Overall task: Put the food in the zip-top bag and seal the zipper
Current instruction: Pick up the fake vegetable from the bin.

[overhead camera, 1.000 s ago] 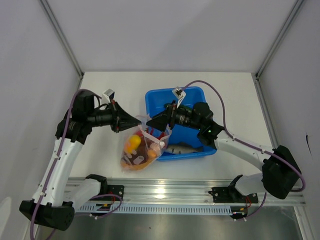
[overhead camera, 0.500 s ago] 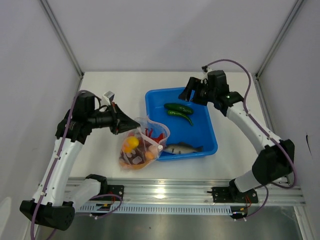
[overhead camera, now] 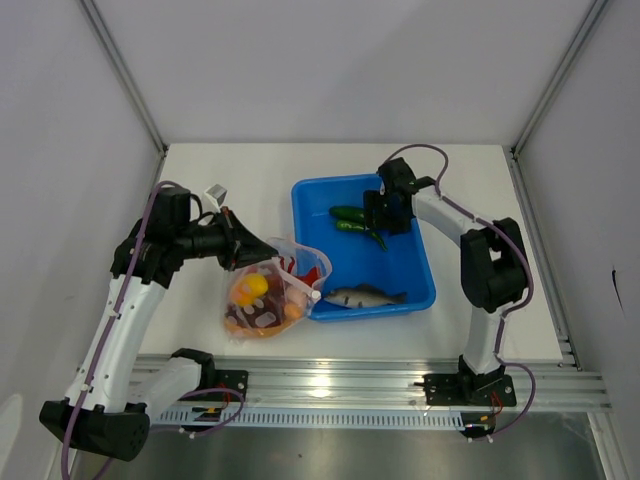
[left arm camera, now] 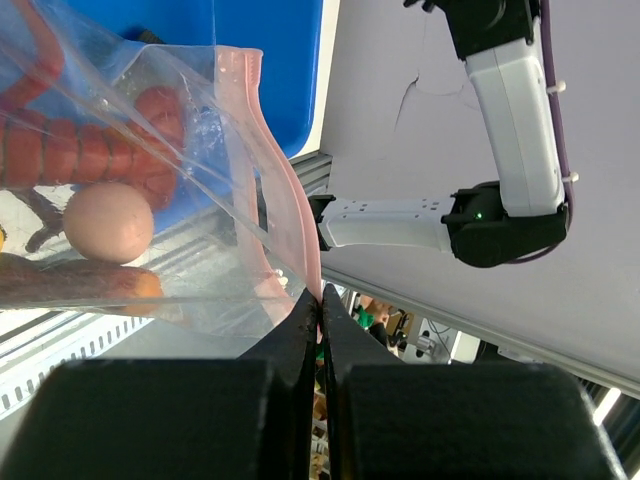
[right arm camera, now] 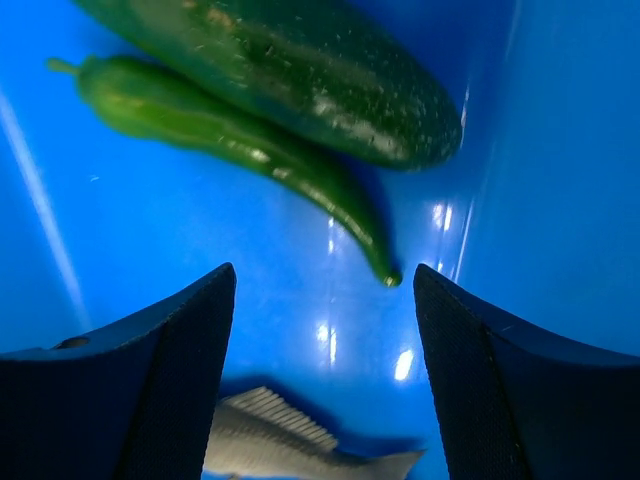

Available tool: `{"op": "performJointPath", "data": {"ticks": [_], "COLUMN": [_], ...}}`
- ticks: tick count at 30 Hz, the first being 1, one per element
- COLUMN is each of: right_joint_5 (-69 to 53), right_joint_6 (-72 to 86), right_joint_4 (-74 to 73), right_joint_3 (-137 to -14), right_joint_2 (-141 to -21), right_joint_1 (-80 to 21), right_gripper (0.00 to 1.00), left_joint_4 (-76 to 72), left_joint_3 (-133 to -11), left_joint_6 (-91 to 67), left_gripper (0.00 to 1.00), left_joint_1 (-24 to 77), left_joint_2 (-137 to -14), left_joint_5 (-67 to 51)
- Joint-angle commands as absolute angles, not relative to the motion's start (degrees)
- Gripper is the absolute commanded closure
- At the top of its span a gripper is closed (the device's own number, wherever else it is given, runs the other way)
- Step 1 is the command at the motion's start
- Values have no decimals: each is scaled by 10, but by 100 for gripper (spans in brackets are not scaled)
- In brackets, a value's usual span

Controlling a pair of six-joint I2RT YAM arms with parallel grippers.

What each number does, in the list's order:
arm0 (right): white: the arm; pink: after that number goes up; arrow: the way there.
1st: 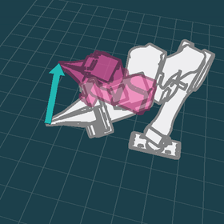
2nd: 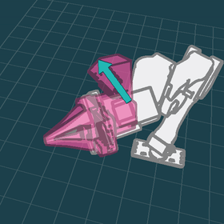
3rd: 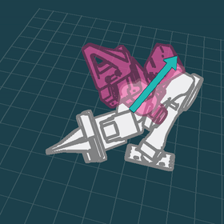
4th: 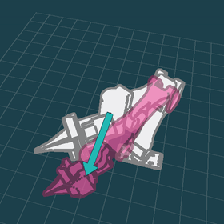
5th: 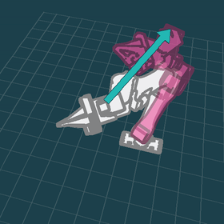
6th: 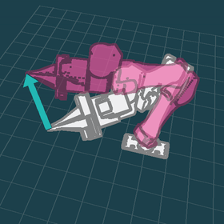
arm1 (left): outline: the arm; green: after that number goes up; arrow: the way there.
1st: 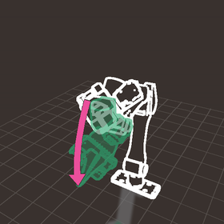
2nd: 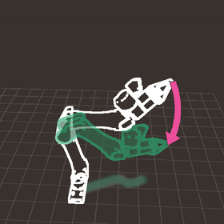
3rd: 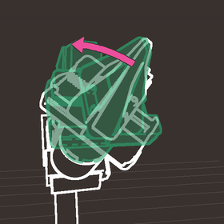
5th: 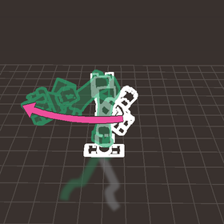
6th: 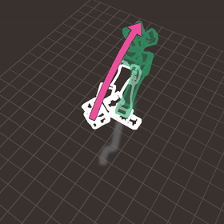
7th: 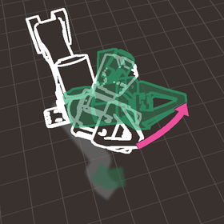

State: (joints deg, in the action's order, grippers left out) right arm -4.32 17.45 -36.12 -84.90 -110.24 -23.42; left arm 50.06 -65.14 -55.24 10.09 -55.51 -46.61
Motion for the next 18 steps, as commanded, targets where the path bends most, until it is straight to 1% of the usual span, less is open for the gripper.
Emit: {"op": "performJointPath", "data": {"ticks": [1, 7, 10, 11, 16, 18], "right_joint_5": [0, 0, 0, 0, 32, 37], "right_joint_6": [133, 122, 127, 128, 124, 126], "right_joint_4": [-371, -362, -353, -353, -351, -349], "right_joint_3": [-884, -888, -882, -882, -884, -882], "right_joint_2": [-1126, -1153, -1157, -1159, -1172, -1179], "right_joint_1": [-236, -236, -239, -243, -271, -283], "right_gripper": [27, 36, 43, 49, 53, 57], "left_joint_4": [488, 490, 490, 490, 490, 489], "left_joint_3": [-657, -656, -657, -657, -659, -660], "left_joint_6": [-541, -541, -542, -543, -544, -544], "left_gripper": [99, 100, 99, 100, 99, 99], "left_joint_1": [96, 96, 96, 96, 96, 96], "left_joint_2": [-549, -552, -553, -553, -555, -555], "left_joint_5": [-468, -470, -471, -470, -471, -473]}}
